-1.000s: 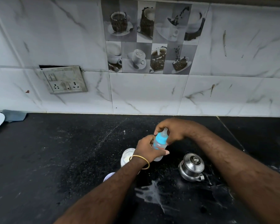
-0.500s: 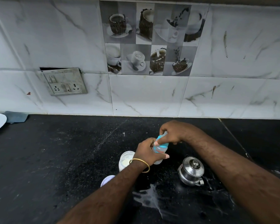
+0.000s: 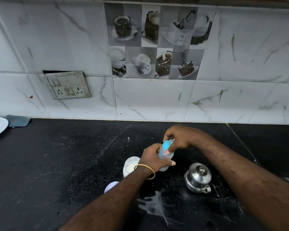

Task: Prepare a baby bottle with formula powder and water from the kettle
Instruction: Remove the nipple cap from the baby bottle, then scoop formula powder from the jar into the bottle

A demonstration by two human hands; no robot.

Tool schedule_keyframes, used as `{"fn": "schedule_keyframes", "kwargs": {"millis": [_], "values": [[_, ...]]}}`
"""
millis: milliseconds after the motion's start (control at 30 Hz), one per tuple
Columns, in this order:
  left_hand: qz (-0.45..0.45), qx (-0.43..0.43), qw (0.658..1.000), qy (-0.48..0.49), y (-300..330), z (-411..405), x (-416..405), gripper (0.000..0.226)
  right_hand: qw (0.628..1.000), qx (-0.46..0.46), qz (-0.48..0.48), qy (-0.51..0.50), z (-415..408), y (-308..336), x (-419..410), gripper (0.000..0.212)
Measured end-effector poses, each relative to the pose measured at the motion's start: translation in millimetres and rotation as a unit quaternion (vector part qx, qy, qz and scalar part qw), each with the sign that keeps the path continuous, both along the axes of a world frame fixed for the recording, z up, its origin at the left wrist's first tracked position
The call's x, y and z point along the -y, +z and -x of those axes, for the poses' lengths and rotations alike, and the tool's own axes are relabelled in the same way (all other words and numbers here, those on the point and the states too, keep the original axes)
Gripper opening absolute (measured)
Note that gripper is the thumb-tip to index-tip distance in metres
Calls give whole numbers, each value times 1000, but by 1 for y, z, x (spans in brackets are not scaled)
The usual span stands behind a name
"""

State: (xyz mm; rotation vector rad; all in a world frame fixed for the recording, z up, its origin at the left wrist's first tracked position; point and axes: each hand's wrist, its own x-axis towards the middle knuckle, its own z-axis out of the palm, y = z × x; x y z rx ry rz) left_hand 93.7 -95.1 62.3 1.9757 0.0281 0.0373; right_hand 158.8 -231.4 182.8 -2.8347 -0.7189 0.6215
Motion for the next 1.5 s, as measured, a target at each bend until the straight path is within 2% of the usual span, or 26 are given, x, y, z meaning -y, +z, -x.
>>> {"fn": "schedule_keyframes", "kwargs": {"millis": [100,200,267,400,533,600,733,900,1133,1267,1300,1433,1500], "values": [[12,-9,1000,1,-1,-1,-1,52,999,-19,-30,-4,-3,3,8,45],[18,-15,1000,1,-1,0,-2,55,996,-43,-67,-35,-7,5,17,57],[18,-15,1000,5,0,0,-4,55,996,-25,-78,-47,-11,4,24,62],[24,-4,1000,15,7,-2,-12,52,990,0,-111,-86,-16,-14,39,53],[35,18,999,36,20,-5,-23,51,986,6,-135,-99,-13,-52,39,54],[37,26,998,50,26,-6,-31,53,989,10,-124,-79,-9,-74,33,60],[22,32,997,73,32,-4,-49,59,998,46,-39,-12,-6,-114,22,64],[28,30,994,100,33,7,-72,60,1000,24,-7,14,-6,-145,12,62],[39,28,987,151,28,18,-94,59,1000,8,3,16,-15,-166,14,65],[35,34,986,161,32,20,-103,58,999,-12,-17,25,-15,-155,13,79],[37,33,985,165,32,21,-106,58,998,-18,-48,27,-15,-147,9,75],[41,41,981,185,33,25,-119,56,970,-1,-240,23,-4,-105,-23,21],[42,43,979,195,33,25,-125,56,965,-2,-251,68,4,-89,-44,11]]}}
